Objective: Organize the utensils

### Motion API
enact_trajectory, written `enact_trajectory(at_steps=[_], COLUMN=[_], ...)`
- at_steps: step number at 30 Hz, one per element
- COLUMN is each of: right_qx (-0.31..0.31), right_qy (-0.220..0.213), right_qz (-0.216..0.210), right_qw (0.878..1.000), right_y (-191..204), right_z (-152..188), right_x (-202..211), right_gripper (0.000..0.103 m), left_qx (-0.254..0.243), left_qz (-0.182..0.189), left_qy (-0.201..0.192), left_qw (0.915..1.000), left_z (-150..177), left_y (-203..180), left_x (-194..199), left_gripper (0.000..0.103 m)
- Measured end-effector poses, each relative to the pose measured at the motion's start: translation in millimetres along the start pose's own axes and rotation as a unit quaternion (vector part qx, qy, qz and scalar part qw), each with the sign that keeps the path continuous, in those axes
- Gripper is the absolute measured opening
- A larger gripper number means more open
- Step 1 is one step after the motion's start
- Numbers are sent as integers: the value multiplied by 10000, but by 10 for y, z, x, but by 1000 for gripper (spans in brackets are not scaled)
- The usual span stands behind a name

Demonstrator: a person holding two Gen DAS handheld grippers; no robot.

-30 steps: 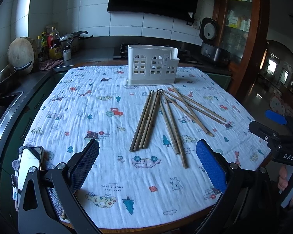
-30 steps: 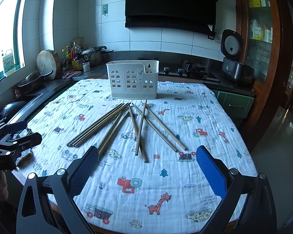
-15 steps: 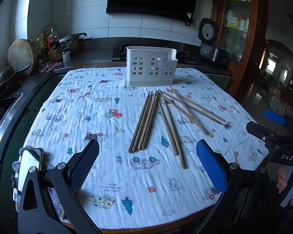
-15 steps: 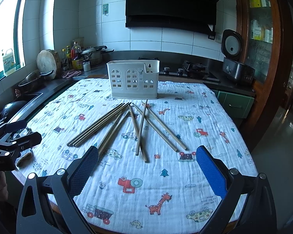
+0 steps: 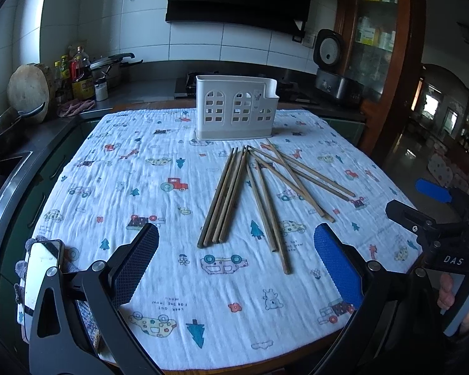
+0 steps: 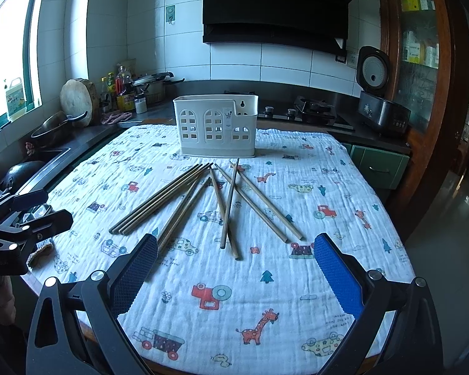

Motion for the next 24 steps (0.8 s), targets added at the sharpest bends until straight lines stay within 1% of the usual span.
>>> enact_trajectory(at_steps=[24], right_qx=[18], right_qy=[47], right_qz=[-66], right_qw=[10000], right_y=[27], right_z=[-19], right_x=[-100], right_gripper=[97], left_qx=[12], left_qz=[17], left_qy=[43], left_qw=[10000], left_z=[-24], left_y=[-11], left_x=[-79], left_gripper=[98])
Point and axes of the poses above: each gripper's, at about its wrist camera, not at the fingertips, and x roughly against the way its jaws point, y to its left, z to its underside, the point moved 3 cm from there along -x, roughly the way its jaws point, and after that the axes turned 1 degree about -z, right-handed, at the moved point
